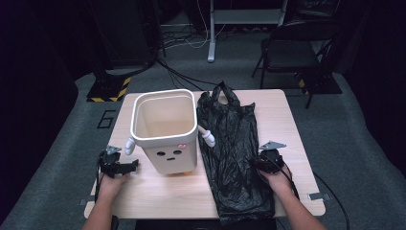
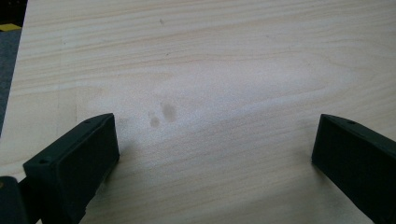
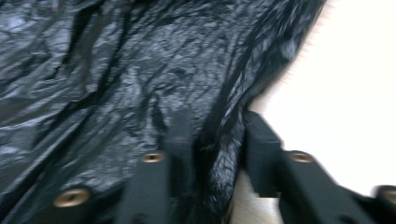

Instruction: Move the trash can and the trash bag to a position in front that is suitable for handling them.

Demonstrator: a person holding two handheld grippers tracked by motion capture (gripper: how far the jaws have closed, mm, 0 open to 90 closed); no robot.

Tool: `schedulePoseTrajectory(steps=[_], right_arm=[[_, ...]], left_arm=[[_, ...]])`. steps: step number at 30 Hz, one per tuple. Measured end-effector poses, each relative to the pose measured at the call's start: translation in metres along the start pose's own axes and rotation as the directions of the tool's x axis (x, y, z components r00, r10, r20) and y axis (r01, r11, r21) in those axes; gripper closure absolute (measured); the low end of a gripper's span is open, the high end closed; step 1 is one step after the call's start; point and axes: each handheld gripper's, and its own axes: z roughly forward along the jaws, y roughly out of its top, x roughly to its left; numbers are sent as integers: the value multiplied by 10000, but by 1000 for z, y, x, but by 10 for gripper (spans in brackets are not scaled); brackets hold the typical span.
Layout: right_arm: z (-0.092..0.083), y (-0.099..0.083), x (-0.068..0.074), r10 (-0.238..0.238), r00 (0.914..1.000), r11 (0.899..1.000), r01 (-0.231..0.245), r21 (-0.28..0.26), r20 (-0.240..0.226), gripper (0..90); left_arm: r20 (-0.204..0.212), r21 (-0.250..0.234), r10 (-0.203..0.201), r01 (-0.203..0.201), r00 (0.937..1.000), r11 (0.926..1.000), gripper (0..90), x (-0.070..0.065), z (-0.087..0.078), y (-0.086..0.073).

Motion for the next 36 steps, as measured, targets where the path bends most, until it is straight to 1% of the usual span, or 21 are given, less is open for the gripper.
schedulePoseTrajectory(steps=[3,4,5,6,7,8,9,12,13,15,18,19,21,25,26,27,29,32,34,35,36], right_arm=[[0,1,-1,-57,9998,10000,57,-23,-184,839],[0,1,-1,-57,9998,10000,57,-23,-184,839],[0,1,-5,190,9994,9998,-189,18,-282,892],[0,1,-5,190,9994,9998,-189,18,-282,892],[0,0,-11,231,9996,9997,-232,-26,-191,898],[0,0,-11,231,9996,9997,-232,-26,-191,898],[-2,-2,-20,654,9978,9978,-655,-68,-120,899],[-3,-4,-27,965,9953,9953,-965,-121,-54,899],[-5,-6,-36,1346,9909,9907,-1345,-183,23,899],[-7,-8,-44,1701,9854,9852,-1698,-256,105,899],[-9,-10,-50,1671,9853,9858,-1663,-248,359,899],[-12,-11,-55,1572,9852,9875,-1564,-181,680,898],[-16,-14,-60,1636,9837,9865,-1631,-130,748,898],[-24,-21,-72,2171,9729,9762,-2163,-187,800,898],[-24,-21,-72,2171,9729,9762,-2163,-187,800,898],[-29,-24,-76,2296,9679,9733,-2285,-220,1020,898],[-32,-26,-79,2544,9612,9671,-2522,-336,1068,898],[-34,-28,-82,2650,9579,9642,-2623,-386,1101,897],[-35,-31,-85,2528,9601,9674,-2525,-180,1191,813],[-36,-31,-86,2619,9565,9650,-2612,-226,1285,734],[-36,-31,-86,2619,9565,9650,-2612,-226,1285,734]], left_arm=[[-2,0,-3,3,10000,10000,5,0,0,0],[-2,0,-3,3,10000,10000,5,0,0,0],[-3,-1,-5,5,10000,10000,5,0,0,0],[-3,-1,-5,5,10000,10000,5,0,0,0],[-3,0,-2,2,10000,10000,5,0,0,0],[-3,0,-2,2,10000,10000,5,0,0,0],[-3,0,-3,3,10000,10000,5,0,0,0],[-2,2,-1,1,10000,10000,5,0,0,0],[-3,1,-4,4,10000,10000,5,0,0,0],[-1,2,-4,4,10000,10000,5,0,0,0],[-3,2,-6,6,10000,10000,5,0,0,0],[-3,2,-7,7,10000,10000,5,0,0,0],[-7,-4,-13,13,10000,10000,6,0,0,0],[-5,-2,-17,17,10000,10000,6,0,0,0],[-5,-2,-17,17,10000,10000,6,0,0,0],[-6,-6,-21,21,10000,10000,6,0,0,0],[-4,-7,-23,23,10000,10000,6,0,0,0],[-3,-8,-24,24,10000,10000,6,0,0,0],[-5,-16,-27,27,10000,10000,9,0,0,0],[-7,-71,-21,21,10000,10000,14,0,-1,0],[-7,-71,-21,21,10000,10000,18,0,-1,0]])
